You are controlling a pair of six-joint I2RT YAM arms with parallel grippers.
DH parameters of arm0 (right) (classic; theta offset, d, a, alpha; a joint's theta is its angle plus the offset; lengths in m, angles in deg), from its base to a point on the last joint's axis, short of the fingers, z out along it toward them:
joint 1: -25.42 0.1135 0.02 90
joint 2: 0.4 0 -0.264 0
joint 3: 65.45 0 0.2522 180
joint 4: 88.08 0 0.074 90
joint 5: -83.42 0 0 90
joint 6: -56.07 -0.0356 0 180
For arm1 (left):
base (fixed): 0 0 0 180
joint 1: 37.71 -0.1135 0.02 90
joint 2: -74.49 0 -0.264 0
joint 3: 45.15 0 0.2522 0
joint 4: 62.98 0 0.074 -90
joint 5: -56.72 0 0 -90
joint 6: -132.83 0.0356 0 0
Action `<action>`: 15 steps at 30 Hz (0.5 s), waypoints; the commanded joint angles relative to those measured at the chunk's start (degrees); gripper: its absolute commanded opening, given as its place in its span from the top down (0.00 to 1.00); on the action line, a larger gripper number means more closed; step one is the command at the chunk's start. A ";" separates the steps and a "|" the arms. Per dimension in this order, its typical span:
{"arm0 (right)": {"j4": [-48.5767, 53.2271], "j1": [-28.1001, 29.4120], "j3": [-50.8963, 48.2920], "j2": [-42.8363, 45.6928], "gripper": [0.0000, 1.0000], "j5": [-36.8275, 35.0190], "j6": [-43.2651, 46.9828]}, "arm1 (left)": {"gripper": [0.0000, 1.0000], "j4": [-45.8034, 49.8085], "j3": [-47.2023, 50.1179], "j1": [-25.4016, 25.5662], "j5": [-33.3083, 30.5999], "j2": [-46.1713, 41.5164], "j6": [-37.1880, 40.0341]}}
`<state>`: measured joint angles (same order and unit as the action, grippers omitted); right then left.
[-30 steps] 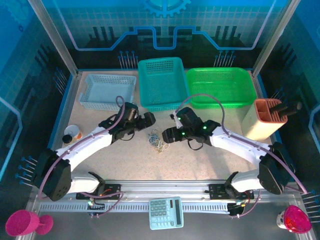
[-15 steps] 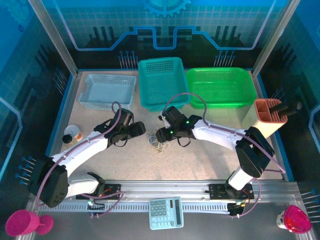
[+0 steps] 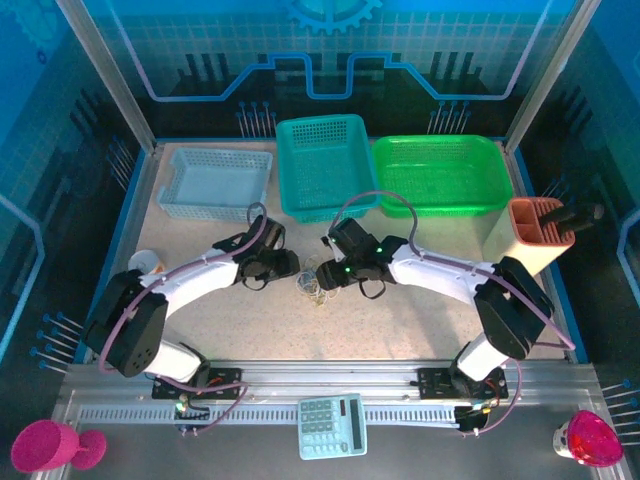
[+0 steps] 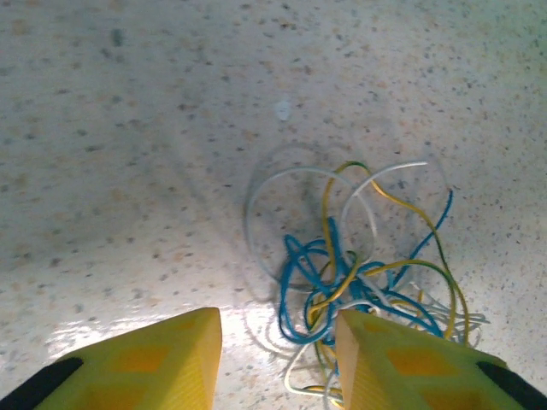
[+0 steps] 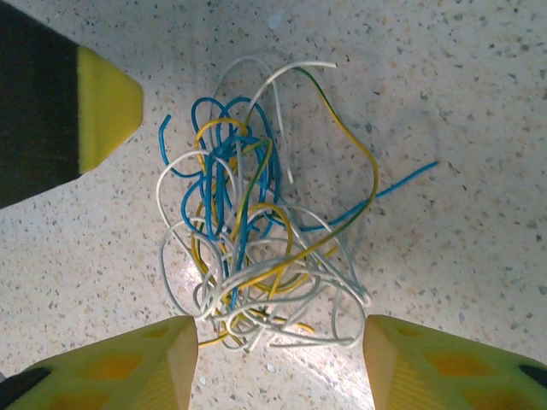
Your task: Untangle the cables
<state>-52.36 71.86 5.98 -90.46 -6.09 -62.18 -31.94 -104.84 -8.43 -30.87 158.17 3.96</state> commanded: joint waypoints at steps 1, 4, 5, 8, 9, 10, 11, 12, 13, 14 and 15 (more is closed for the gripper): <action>-0.61 -0.42 -1.58 3.02 0.44 -0.36 -0.75 | 0.60 -0.99 -2.23 1.00 0.33 1.44 0.61; -0.51 -0.50 -2.27 4.00 0.44 -0.58 -0.79 | 0.61 -1.53 -2.55 1.31 0.13 2.32 0.49; -0.51 -0.48 -2.46 4.25 0.44 -0.62 -0.83 | 0.62 -1.62 -2.67 1.36 0.16 2.59 0.46; -0.68 -0.51 -2.69 4.70 0.44 -0.57 -0.89 | 0.65 -1.81 -2.85 1.66 0.14 3.49 0.38; -0.77 -0.55 -2.69 4.72 0.44 -0.50 -0.91 | 0.66 -1.89 -2.93 1.75 0.10 3.74 0.37; -0.86 -0.54 -2.71 4.80 0.44 -0.49 -0.93 | 0.67 -1.97 -2.93 1.91 0.05 4.03 0.30; -0.99 -0.48 -2.78 4.81 0.44 -0.49 -0.97 | 0.68 -1.98 -2.93 1.93 0.05 4.23 0.21; -1.14 -0.51 -2.79 4.81 0.44 -0.37 -1.02 | 0.69 -2.00 -2.89 1.98 -0.03 4.31 0.11; -1.23 -0.48 -2.77 4.76 0.44 -0.32 -1.10 | 0.70 -2.07 -2.85 2.06 -0.07 4.39 0.07; -1.38 -0.47 -2.85 4.80 0.44 -0.09 -1.17 | 0.71 -2.14 -2.72 2.17 -0.21 4.40 -0.08; -1.55 -0.54 -2.83 4.80 0.44 -0.01 -1.28 | 0.71 -2.28 -2.60 2.14 -0.23 4.39 -0.15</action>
<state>-53.06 71.75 3.86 -86.97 -6.18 -62.49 -33.54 -106.41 -6.71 -30.91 162.00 3.92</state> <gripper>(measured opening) 0.559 0.292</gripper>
